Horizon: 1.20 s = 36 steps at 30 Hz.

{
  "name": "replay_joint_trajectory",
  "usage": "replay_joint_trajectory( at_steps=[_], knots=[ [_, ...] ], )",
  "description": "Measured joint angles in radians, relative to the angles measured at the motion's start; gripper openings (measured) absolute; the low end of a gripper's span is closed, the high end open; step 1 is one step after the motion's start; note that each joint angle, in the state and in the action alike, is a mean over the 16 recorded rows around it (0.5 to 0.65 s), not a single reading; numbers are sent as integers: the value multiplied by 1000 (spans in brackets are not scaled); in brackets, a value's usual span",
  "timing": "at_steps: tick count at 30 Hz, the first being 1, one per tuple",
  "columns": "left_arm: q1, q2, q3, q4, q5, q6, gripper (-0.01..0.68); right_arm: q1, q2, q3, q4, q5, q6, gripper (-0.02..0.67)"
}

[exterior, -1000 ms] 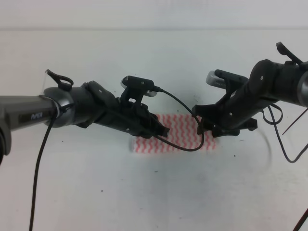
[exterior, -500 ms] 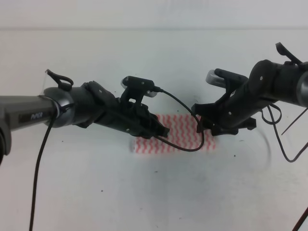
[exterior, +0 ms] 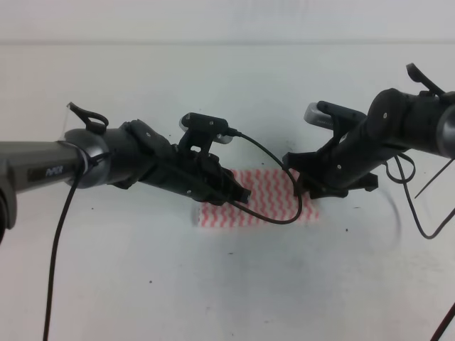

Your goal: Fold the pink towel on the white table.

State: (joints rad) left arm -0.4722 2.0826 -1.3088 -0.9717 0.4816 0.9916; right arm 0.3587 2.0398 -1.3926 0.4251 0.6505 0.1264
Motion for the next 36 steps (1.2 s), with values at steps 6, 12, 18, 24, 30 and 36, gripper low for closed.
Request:
replay_joint_trajectory(
  at_steps=[6, 12, 18, 24, 30, 36],
  knots=[
    [0, 0, 0, 0, 0, 1, -4, 0, 6, -1, -4, -1, 0, 109],
    [0, 1, 1, 3, 3, 2, -4, 0, 1, -2, 2, -3, -9, 29],
    [0, 1, 2, 4, 4, 7, -4, 1, -27, 1, 22, -12, -27, -9],
    [0, 1, 1, 3, 4, 12, -4, 1, -58, 4, 81, -25, -76, -13],
    [0, 1, 1, 2, 3, 20, -4, 5, -79, 5, 171, -46, -141, -13],
    [0, -7, 0, 3, 4, 33, -4, 19, -81, 5, 248, -65, -199, -14]
  ],
)
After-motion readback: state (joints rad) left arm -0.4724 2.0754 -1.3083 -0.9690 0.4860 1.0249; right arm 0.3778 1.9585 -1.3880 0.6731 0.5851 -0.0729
